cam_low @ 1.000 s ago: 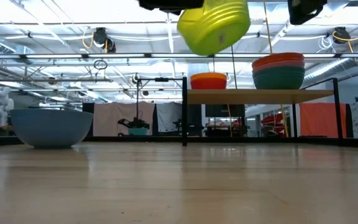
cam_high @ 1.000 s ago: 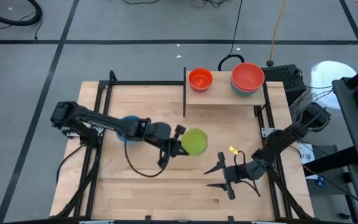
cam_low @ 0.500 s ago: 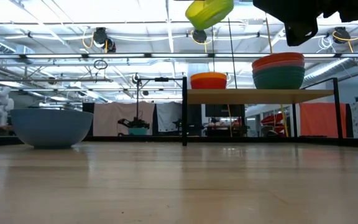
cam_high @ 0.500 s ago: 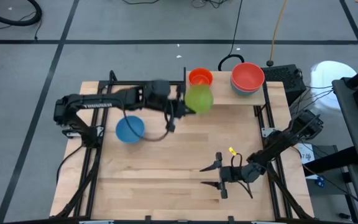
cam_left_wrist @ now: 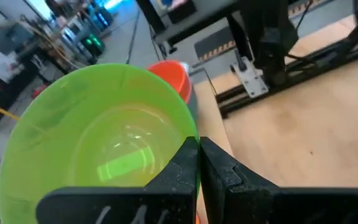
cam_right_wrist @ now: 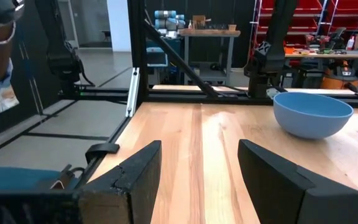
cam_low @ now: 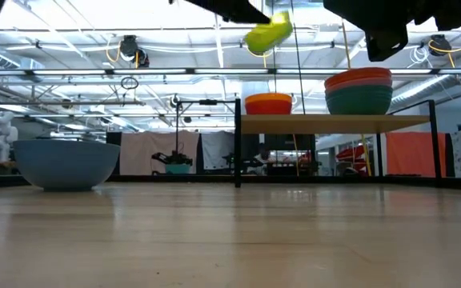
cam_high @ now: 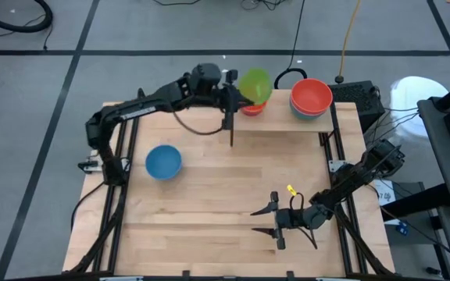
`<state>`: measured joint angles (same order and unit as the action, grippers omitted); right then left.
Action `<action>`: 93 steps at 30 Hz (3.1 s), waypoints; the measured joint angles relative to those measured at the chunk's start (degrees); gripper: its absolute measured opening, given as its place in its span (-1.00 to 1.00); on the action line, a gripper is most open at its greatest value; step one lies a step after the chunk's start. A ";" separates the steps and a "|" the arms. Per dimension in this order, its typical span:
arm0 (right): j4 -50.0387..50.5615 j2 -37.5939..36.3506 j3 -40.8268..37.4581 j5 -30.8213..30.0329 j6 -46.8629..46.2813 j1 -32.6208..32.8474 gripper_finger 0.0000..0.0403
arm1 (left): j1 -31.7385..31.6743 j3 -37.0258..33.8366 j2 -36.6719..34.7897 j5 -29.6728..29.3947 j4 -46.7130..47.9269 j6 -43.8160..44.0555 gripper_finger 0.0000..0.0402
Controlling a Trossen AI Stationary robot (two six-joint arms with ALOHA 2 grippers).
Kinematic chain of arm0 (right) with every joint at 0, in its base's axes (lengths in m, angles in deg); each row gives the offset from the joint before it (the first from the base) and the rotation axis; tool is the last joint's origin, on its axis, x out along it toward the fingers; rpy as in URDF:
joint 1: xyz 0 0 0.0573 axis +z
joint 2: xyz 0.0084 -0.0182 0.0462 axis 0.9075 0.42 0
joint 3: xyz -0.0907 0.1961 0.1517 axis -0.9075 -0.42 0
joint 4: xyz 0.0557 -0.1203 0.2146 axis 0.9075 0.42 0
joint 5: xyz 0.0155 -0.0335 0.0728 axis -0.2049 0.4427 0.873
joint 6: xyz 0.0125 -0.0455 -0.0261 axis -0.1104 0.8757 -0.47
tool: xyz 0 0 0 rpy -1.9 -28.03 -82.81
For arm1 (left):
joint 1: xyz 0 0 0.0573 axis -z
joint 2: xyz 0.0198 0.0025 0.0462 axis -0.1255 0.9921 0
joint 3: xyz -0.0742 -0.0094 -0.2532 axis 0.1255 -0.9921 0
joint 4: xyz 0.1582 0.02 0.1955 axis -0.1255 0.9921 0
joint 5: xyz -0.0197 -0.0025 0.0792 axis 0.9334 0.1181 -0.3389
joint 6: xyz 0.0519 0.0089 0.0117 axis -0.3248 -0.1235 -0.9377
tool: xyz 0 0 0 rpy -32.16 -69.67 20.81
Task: Place and stack bowls onto a shelf
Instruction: Stack the small green bowl on top of the small orange bowl on the shelf, then stack the large blue bowl on top of the large orange bowl on the shelf
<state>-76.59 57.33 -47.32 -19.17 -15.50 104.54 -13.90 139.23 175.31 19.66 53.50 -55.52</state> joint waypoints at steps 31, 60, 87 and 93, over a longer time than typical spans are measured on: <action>1.36 0.02 -0.02 0.21 -0.82 0.11 0.02 | -5.90 4.62 12.20 1.53 7.80 2.29 -0.93; 1.51 0.01 -0.02 0.22 -0.88 0.11 0.02 | -3.75 4.56 9.74 -4.92 11.41 10.11 -0.22; 2.93 0.00 -0.04 0.08 -3.91 0.11 0.02 | 11.27 -31.02 -16.04 -15.00 17.06 22.81 -0.22; 3.24 0.00 -0.04 -0.06 -4.24 0.06 0.02 | 14.25 -43.13 -26.32 -20.78 16.67 30.79 -0.22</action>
<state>-73.35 57.33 -47.36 -19.23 -19.74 104.60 0.34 96.09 148.99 -1.12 70.17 -24.73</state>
